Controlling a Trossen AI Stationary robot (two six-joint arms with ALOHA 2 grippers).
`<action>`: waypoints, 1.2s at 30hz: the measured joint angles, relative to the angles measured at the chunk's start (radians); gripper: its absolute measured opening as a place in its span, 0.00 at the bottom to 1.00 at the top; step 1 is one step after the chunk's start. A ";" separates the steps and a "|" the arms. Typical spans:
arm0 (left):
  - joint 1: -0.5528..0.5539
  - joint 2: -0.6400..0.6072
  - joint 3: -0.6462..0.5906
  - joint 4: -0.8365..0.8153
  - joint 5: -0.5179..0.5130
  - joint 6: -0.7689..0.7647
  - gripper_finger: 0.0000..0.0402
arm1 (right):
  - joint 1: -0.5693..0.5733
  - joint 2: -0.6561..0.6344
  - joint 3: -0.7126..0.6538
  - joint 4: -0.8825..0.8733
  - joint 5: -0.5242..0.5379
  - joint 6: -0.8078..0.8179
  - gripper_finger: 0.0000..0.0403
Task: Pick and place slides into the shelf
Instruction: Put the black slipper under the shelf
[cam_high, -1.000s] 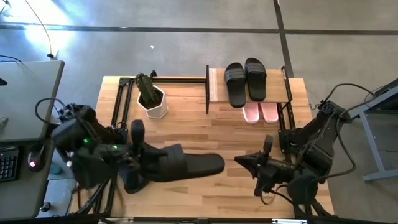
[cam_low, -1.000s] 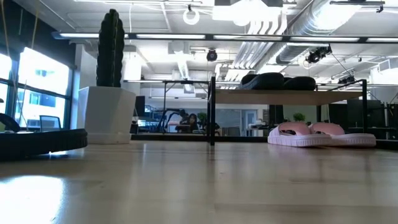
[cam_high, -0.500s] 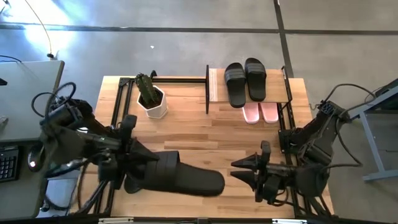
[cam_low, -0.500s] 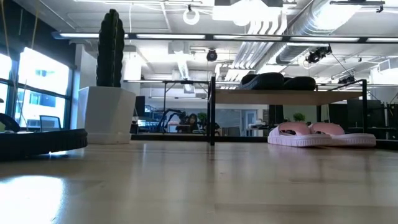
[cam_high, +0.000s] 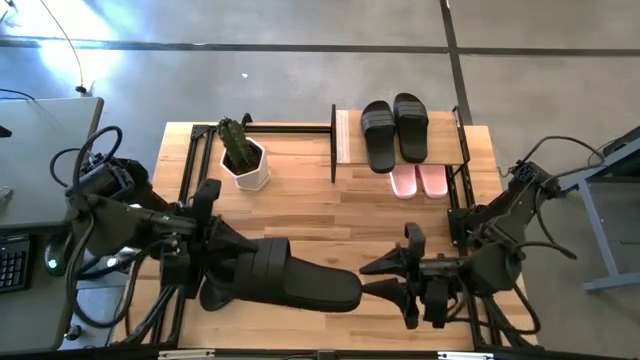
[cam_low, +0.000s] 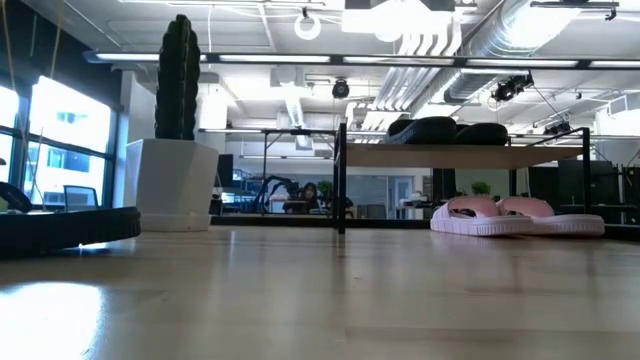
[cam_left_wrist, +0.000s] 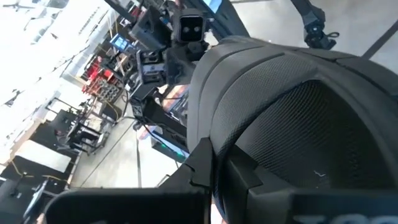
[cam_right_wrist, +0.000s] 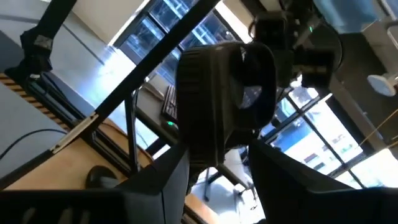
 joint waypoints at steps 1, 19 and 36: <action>0.012 -0.001 0.001 0.001 0.013 -0.004 0.00 | -0.001 0.003 0.000 0.008 -0.001 -0.011 0.39; 0.099 0.001 -0.010 0.004 0.104 -0.004 0.00 | 0.023 0.019 -0.002 0.021 -0.007 0.049 0.39; 0.100 0.005 -0.012 0.009 0.104 -0.011 0.00 | 0.031 0.019 -0.001 -0.010 -0.090 0.157 0.39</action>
